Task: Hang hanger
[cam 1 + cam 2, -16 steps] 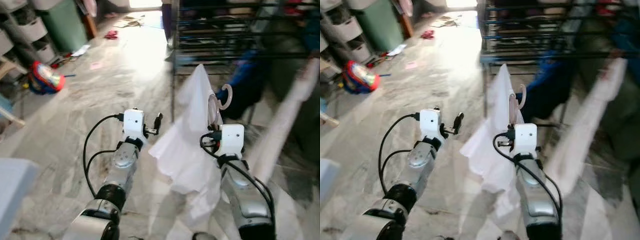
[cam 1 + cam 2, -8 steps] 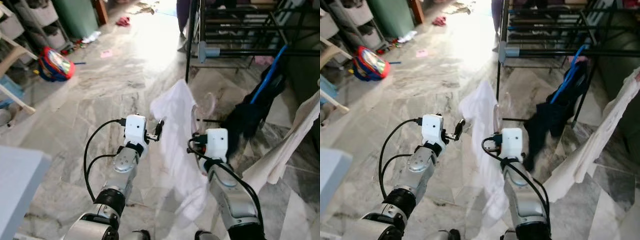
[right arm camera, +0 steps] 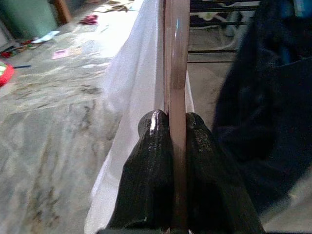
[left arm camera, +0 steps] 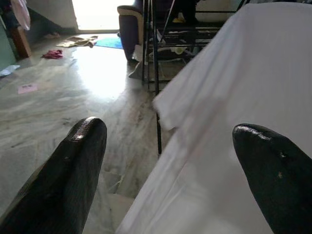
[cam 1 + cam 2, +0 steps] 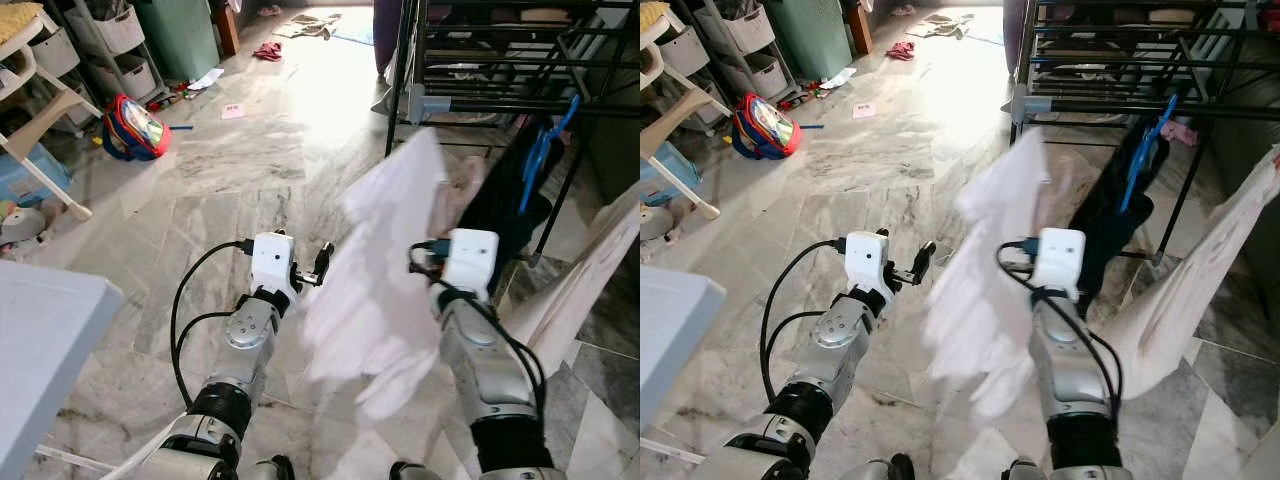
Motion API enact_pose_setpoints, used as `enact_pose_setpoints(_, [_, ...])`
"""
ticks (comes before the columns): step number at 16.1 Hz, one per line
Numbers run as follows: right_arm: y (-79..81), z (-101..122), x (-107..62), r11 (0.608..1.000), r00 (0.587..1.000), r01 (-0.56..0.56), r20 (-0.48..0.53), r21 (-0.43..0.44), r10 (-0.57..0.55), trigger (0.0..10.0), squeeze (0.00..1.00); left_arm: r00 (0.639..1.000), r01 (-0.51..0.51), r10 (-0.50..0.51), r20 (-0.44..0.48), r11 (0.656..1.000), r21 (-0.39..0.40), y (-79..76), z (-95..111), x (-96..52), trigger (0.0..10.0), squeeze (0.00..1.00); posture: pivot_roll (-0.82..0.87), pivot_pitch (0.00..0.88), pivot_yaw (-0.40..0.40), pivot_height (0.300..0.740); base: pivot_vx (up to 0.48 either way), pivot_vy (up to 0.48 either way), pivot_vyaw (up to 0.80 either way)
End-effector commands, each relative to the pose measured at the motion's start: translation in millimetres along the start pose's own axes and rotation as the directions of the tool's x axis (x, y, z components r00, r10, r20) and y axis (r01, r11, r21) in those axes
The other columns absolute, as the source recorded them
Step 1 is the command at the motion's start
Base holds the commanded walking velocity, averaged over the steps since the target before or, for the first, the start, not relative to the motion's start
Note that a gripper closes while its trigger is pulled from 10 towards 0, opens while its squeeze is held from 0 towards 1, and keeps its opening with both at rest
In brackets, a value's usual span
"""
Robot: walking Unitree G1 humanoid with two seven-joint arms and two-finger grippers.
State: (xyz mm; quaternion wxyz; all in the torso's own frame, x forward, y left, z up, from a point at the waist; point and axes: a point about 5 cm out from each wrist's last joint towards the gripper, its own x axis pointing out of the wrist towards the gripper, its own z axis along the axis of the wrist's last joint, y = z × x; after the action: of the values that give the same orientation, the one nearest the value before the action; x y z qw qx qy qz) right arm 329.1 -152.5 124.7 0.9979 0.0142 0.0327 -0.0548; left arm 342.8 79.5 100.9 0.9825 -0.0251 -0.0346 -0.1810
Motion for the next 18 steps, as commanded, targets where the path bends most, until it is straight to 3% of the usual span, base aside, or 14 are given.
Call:
enact_pose_setpoints(1, [-1.1, 6, -2.1, 1.000, 0.999, 0.012, 0.044, 0.005, -0.013, 10.0, 0.00, 1.000, 0.009, -0.009, -0.005, 1.000, -0.008, 1.6, -3, -3.7, 10.0, 0.00, -0.09, 0.221, 0.086, 0.740, 0.000, 0.000, 0.00])
enact_pose_setpoints(7, [-10.6, 4, -2.8, 0.998, 0.997, 0.057, 0.044, -0.011, -0.056, 10.0, 0.00, 0.999, 0.048, -0.048, -0.001, 0.999, -0.018, -4.0, -2, -3.3, 10.0, 0.00, -0.11, 0.224, 0.098, 0.740, 0.244, 0.000, 0.00])
enact_pose_setpoints(16, [-12.2, 12, -10.0, 0.996, 0.993, 0.059, 0.107, -0.066, -0.052, 10.0, 0.00, 0.998, 0.059, -0.059, 0.006, 0.998, -0.028, -5.6, -3, -6.2, 10.0, 0.00, -0.10, 0.217, 0.086, 0.740, 0.380, 0.000, -0.06])
enact_pose_setpoints(18, [-13.3, 12, -12.9, 0.995, 0.991, 0.070, 0.119, -0.076, -0.060, 10.0, 0.00, 0.998, 0.066, -0.066, -0.003, 0.997, -0.031, -7.7, -4, -7.9, 10.0, 0.00, -0.10, 0.219, 0.085, 0.740, 0.000, 0.000, 0.00])
